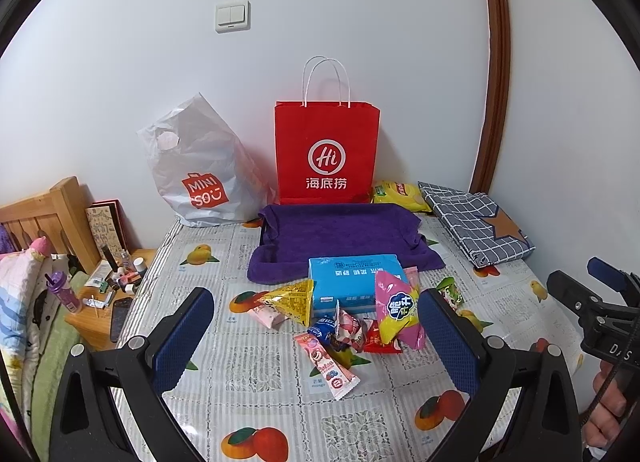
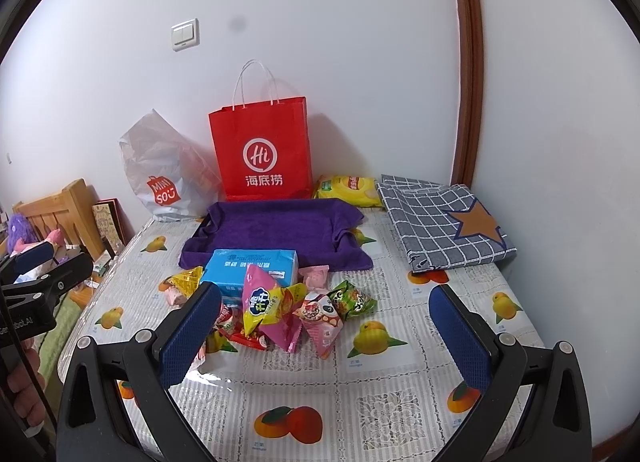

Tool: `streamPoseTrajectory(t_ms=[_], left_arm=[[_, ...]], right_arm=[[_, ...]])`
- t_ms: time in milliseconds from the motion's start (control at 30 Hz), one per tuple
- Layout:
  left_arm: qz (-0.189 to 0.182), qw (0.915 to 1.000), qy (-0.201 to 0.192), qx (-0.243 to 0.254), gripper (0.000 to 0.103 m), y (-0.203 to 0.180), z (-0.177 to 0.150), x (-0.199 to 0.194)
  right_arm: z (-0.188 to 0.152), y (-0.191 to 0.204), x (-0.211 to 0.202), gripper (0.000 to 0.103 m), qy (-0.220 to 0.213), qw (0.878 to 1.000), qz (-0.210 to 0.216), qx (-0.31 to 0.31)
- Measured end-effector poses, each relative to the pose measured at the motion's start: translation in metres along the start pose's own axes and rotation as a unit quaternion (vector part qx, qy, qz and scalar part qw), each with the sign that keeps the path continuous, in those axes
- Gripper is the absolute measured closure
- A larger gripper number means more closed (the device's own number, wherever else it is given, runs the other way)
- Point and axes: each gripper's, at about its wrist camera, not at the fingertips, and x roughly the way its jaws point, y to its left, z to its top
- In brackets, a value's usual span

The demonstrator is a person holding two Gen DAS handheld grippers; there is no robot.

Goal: Organize snacks
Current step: 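Grasp the green snack bag with the right gripper while the left tool approaches the yellow triangular bag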

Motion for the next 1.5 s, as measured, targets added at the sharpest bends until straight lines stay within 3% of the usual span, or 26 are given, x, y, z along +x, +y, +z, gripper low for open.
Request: streamPoseTrajectory(t_ms=[233,367,500,667,733,967,1333,1400,1500], left_arm=[[0.025,0.9996,0.013,0.002,0.000,0.006,0.000,0.012],[0.024,0.9996,0.015,0.010,0.000,0.010,-0.006,0.021],[0.017,0.9993,0.031,0.009,0.000,0.015,-0.015,0.042],[0.021,0.9984,0.053,0.000,0.000,0.021,-0.028,0.074],[0.020,0.9979,0.062,0.001,0.000,0.024,-0.034,0.088],[0.027,0.9962,0.081,0.018,0.000,0.027,-0.042,0.121],[0.007,0.9932,0.114,-0.023,0.000,0.046,-0.040,0.161],[0.008,0.9924,0.120,-0.026,0.000,0.048,-0.041,0.168],[0.008,0.9915,0.128,-0.025,0.000,0.048,-0.043,0.175]], right_arm=[[0.002,-0.001,0.017,0.000,0.007,1.000,-0.001,-0.006],[0.002,-0.005,0.036,0.000,0.007,1.000,-0.019,-0.010],[-0.004,-0.019,0.062,0.000,0.034,0.999,-0.029,0.009],[-0.025,-0.029,0.100,0.001,0.050,0.999,0.021,-0.003],[-0.033,-0.031,0.116,0.001,0.065,0.998,0.018,-0.001],[-0.045,-0.041,0.174,0.023,0.119,0.993,-0.010,0.009],[-0.028,-0.047,0.251,0.041,0.172,0.984,0.027,0.028],[-0.029,-0.048,0.264,0.052,0.187,0.982,0.027,0.023],[-0.031,-0.057,0.268,0.052,0.201,0.978,0.047,0.035]])
